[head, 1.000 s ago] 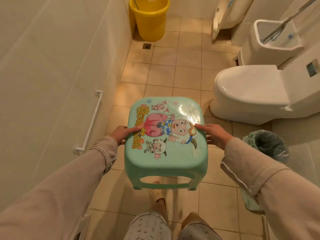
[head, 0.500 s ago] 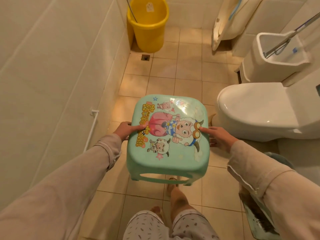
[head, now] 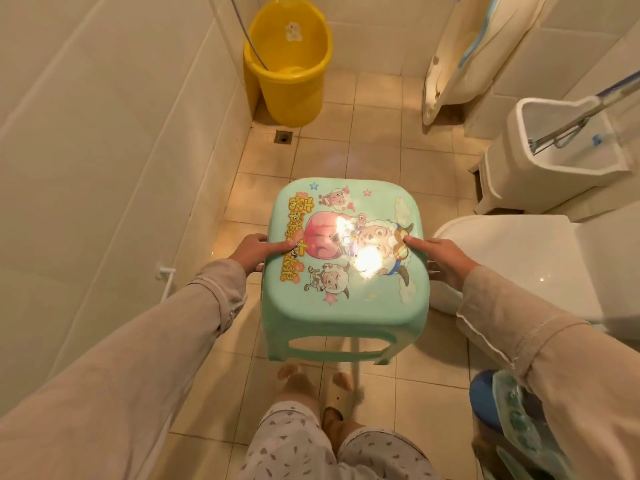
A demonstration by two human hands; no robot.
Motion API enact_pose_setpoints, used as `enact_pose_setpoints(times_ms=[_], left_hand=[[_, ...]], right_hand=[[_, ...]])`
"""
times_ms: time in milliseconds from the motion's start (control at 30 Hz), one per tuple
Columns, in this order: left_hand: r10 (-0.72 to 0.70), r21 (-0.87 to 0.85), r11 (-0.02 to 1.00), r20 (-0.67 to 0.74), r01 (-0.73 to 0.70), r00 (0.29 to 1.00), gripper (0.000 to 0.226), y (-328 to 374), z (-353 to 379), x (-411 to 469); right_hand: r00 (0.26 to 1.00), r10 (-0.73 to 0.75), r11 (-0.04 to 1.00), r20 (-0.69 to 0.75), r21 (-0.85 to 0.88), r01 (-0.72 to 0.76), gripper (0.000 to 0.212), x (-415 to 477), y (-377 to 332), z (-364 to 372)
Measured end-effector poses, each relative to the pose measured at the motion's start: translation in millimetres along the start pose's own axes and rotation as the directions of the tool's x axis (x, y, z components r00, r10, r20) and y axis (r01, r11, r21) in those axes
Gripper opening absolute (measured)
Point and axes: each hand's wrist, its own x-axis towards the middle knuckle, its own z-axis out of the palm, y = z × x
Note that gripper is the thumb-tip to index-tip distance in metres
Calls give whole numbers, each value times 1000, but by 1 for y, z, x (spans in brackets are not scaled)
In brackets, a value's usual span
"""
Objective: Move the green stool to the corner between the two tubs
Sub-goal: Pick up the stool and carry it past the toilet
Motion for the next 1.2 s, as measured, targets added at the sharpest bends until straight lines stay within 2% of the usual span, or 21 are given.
enact_pose_setpoints(times_ms=[233,433,633,900,1067,1200], left_hand=[[12,43,999,19,-13,1000,56,47,-34,64],[4,64,998,43,-7,999,46,103,-84,136],[28,51,998,55,-30,998,55,172,-121,198],[45,92,994,95,-54,995,64,234,-126,254],[25,84,996,113,-35,993,77,278,-111,304],[19,111,993,94,-29,995,71,320,-88,350]], right_hand=[[1000,18,1000,25,-11,-18,68,55,-52,13],[1000,27,1000,-7,17,-27,63,119,-115,44],[999,10,997,-47,83,-6,62,170,-188,56],[999,7,995,-31,95,-4,57,214,-236,39],[999,18,994,-48,104,-13,67,262,-263,12],[998,32,993,-59,118,-24,67,306,-292,-18]])
